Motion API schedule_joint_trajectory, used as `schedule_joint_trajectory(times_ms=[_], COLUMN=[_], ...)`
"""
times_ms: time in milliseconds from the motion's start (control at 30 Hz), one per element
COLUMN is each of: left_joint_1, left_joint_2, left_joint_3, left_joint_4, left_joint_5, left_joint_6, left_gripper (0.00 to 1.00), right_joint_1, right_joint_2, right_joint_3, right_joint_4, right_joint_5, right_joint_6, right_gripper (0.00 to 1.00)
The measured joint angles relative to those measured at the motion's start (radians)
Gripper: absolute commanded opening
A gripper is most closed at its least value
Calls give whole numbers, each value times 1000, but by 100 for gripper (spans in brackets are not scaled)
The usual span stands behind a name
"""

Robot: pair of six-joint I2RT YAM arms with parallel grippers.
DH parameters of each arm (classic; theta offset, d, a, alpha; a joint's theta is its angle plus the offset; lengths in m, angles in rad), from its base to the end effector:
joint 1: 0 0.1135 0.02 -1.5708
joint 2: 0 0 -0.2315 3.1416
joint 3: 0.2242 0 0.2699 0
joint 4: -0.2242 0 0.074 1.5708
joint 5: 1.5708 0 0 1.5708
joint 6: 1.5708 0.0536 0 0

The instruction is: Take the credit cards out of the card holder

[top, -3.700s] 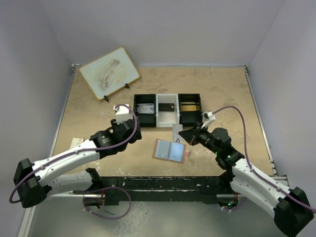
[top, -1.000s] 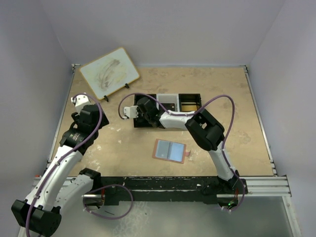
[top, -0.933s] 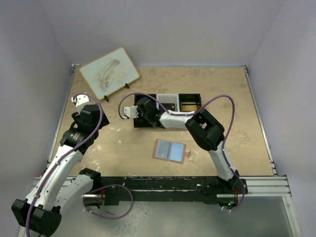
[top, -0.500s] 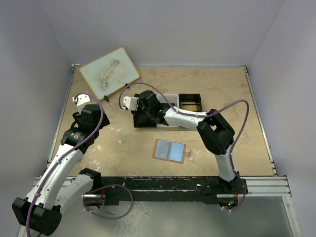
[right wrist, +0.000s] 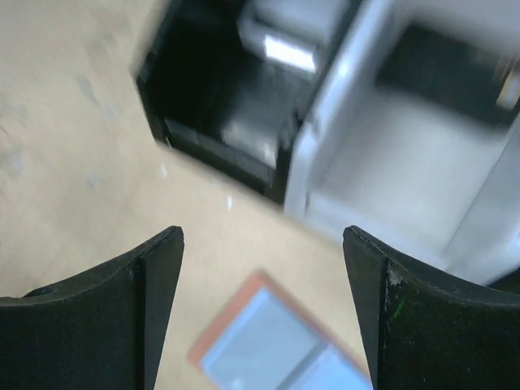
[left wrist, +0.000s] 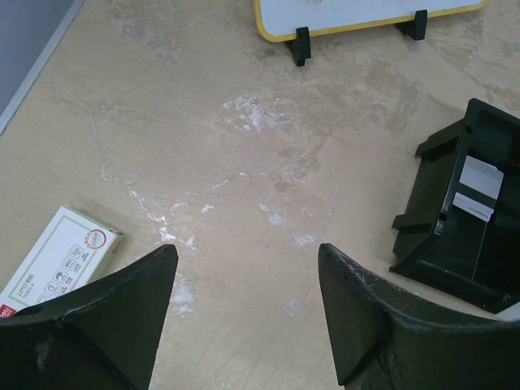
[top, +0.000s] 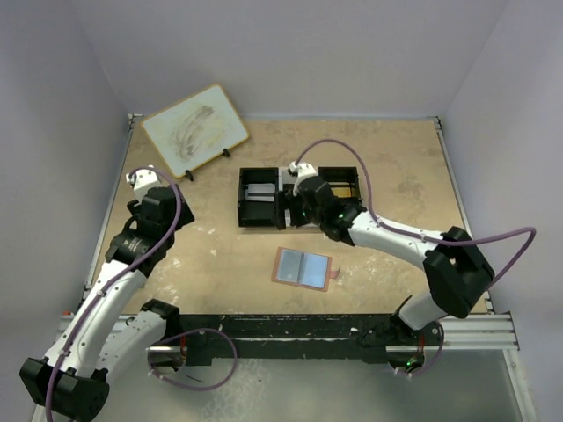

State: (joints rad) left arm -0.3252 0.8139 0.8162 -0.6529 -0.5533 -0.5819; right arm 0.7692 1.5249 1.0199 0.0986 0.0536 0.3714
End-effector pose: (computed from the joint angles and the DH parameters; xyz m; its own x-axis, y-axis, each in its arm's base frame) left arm 0.2167 -0.0433 0.2700 -0.4111 -0.3549 -0.8397 -0.4194 0.8915 -0.1714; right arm 0.2792 0.2663 0.2196 -0.5039 0.0166 -0.8636 -0.5112 0.8002 0.3136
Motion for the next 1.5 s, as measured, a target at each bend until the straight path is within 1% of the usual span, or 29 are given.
schedule_joint_trajectory(times_ms=[67,167,333,533,700,733,833,1033,1200,1367,1400,1467,1500], left_joint_1=[0,0,0,0,0,0,0,0,0,0,0,0,0], left_joint_2=[-3,-6,-6,2,6,7,11,13,13,14,14,16,16], left_joint_3=[0,0,0,0,0,0,0,0,0,0,0,-1,-3], left_joint_4=[0,0,0,0,0,0,0,0,0,0,0,5,11], left_joint_5=[0,0,1,1,3,3,4,4,4,11,16,44,66], left_joint_6=[0,0,0,0,0,0,0,0,0,0,0,2,4], left_gripper=[68,68,68,68,68,68,68,68,68,68,68,67,66], right_joint_1=[25,113,248,289,293,293,302,305,303,301,300,285,277], right_joint_2=[-1,10,55,122,189,202,209,204,159,115,108,83,69], right_joint_3=[-73,-136,-109,-32,2,3,11,-8,-74,-133,-145,-182,-204], right_joint_4=[-37,-157,-314,-415,-461,-466,-478,-460,-388,-297,-278,-224,-197], right_joint_5=[29,117,272,368,403,407,422,426,415,347,335,288,264], right_joint_6=[119,291,503,629,682,689,709,727,721,698,697,694,692], right_gripper=[83,83,81,79,76,73,61,48,50,49,47,38,36])
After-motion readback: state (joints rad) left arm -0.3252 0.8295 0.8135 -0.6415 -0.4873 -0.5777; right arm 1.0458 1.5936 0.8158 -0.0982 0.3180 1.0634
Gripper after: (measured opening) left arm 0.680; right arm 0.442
